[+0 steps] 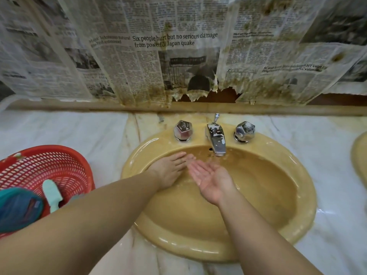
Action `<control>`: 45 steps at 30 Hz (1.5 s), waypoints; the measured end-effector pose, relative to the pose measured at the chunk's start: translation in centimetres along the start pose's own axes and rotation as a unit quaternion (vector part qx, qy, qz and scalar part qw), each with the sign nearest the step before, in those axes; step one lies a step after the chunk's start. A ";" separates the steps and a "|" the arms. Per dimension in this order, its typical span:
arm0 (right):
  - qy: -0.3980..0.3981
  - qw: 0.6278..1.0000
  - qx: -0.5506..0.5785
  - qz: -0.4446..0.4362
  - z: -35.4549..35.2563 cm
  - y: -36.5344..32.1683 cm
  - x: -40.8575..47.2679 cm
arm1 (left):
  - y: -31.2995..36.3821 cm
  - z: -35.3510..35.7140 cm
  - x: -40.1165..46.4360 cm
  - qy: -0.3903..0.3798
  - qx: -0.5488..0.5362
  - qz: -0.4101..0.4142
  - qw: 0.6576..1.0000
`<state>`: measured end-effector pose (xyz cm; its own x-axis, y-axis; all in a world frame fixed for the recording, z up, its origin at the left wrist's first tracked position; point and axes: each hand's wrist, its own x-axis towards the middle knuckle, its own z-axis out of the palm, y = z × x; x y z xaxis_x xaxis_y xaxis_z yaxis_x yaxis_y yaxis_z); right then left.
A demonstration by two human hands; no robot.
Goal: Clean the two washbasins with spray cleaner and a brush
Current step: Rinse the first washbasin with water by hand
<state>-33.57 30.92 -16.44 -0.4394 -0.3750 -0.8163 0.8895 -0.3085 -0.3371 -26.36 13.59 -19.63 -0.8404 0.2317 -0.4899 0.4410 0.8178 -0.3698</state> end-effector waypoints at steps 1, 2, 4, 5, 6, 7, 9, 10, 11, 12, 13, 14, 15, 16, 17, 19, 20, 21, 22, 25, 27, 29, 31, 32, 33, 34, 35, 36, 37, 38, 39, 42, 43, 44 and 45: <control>0.006 1.000 -0.002 0.001 0.5 -0.2 -0.3 | 0.4 0.7 -0.3 -0.042 0.009 0.026 0.999; 0.029 1.000 0.007 -0.007 0.7 -0.6 -0.3 | 0.9 1.1 -0.7 -0.078 0.019 0.052 0.995; 0.085 0.995 0.040 -0.024 0.7 -1.4 0.2 | 1.0 1.4 -0.6 -0.070 0.030 0.057 0.995; 0.085 0.995 0.043 -0.021 0.8 -1.6 0.3 | 0.5 1.0 -0.3 -0.028 0.029 0.030 0.999; 0.067 0.997 0.034 -0.009 0.9 -1.4 0.1 | 0.0 0.6 -0.2 0.016 0.027 0.000 1.000; 0.051 0.999 0.015 0.003 0.8 -1.2 0.3 | -0.3 -0.1 0.2 0.047 0.021 -0.021 0.998; 0.055 0.998 0.002 0.008 0.7 -0.9 0.3 | 0.2 0.2 0.8 0.031 0.032 0.010 0.999; 0.071 0.997 0.017 -0.005 0.5 -1.0 0.4 | 0.6 0.5 0.8 0.002 0.035 0.034 0.999; 0.083 0.996 0.028 -0.023 0.4 -1.2 0.6 | 0.9 0.4 0.8 -0.013 0.027 0.049 0.998; 0.072 0.996 0.029 -0.033 0.3 -1.3 0.4 | 0.8 0.1 1.0 0.006 0.002 0.037 0.999; 0.040 0.999 0.025 -0.028 0.3 -1.2 0.1 | 0.5 -0.7 1.0 0.047 -0.023 0.005 0.999; 0.012 0.999 0.025 -0.021 0.3 -1.1 -0.1 | 0.1 -1.3 1.1 0.090 -0.048 -0.028 0.994; 0.001 1.000 0.023 -0.018 0.2 -1.0 -0.2 | -0.2 -1.6 1.2 0.105 -0.058 -0.044 0.992; 0.012 0.999 0.024 -0.019 0.1 -0.8 -0.2 | -0.1 -1.6 1.3 0.093 -0.055 -0.027 0.994; 0.041 0.998 0.030 -0.024 0.0 -0.9 0.0 | 0.2 -1.2 1.3 0.056 -0.026 0.006 0.998; 0.087 0.995 0.039 -0.034 -0.3 -1.1 0.3 | 0.9 -0.6 1.0 0.010 -0.009 0.039 0.999; 0.072 0.996 0.035 -0.028 -0.3 -1.1 0.1 | 0.6 -0.6 1.0 0.032 -0.035 0.017 0.999; 0.046 0.998 0.032 -0.018 -0.3 -0.9 0.0 | 0.3 -1.0 0.9 0.067 -0.062 -0.018 0.996; 0.027 0.999 0.030 -0.014 -0.4 -0.7 -0.2 | 0.0 -1.0 0.8 0.101 -0.080 -0.047 0.991; 0.049 0.998 0.028 -0.041 -0.6 -0.8 0.1 | 0.9 0.4 0.5 0.010 -0.025 0.013 1.000; 0.046 0.997 0.011 -0.057 -0.4 -1.0 0.3 | 1.9 0.9 -0.1 -0.061 -0.061 0.051 0.995; -0.037 0.999 -0.024 -0.030 -0.1 -0.6 -0.3 | 1.4 0.4 -0.4 -0.009 -0.097 0.000 0.995; -0.031 0.998 -0.043 -0.027 -0.3 -0.2 -0.2 | 0.7 0.0 -0.8 0.065 -0.097 -0.069 0.991; 0.010 0.998 -0.035 -0.042 -0.6 -0.3 0.1 | 0.8 0.2 -0.9 0.061 -0.077 -0.061 0.993; 0.065 0.996 -0.018 -0.061 -0.9 -0.5 0.5 | 1.3 0.5 -1.2 0.021 -0.058 -0.025 0.998; 0.084 0.994 -0.009 -0.067 -1.2 -0.7 0.7 | 2.0 0.9 -1.4 -0.036 -0.051 0.017 0.998; 0.063 0.996 -0.018 -0.058 -1.2 -0.8 0.4 | 2.5 1.1 -1.7 -0.066 -0.060 0.034 0.995; 0.013 0.999 -0.037 -0.032 -1.0 -0.6 0.0 | 2.5 1.4 -1.8 -0.060 -0.071 0.019 0.995; -0.033 0.997 -0.068 -0.003 -0.8 0.0 -0.4 | 2.1 1.3 -1.8 -0.029 -0.070 -0.023 0.997; -0.051 0.993 -0.109 0.011 -0.9 0.4 -0.5 | 1.8 1.2 -2.0 0.011 -0.083 -0.076 0.994; -0.042 0.989 -0.140 0.014 -1.0 0.3 -0.5 | 1.4 1.2 -2.2 0.031 -0.085 -0.109 0.990; 0.043 0.992 -0.112 -0.046 -1.7 -0.8 0.0 | 3.9 0.9 -2.8 -0.100 -0.152 -0.045 0.982; 0.052 0.992 -0.099 -0.057 -2.0 -1.3 0.2 | 5.5 0.1 -3.0 -0.170 -0.223 0.006 0.960; 0.033 0.993 -0.099 -0.052 -2.0 -1.5 0.3 | 6.7 -0.7 -3.2 -0.221 -0.293 0.050 0.929; 0.004 0.993 -0.117 -0.031 -1.7 -1.4 -0.1 | 7.3 -1.0 -3.4 -0.246 -0.329 0.069 0.909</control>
<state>-34.58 32.92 -16.64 -0.4947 -0.3552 -0.7932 0.8656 -0.1192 -0.4864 -20.59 19.34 -19.84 -0.4778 0.2256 -0.8490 0.1114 0.9742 0.1961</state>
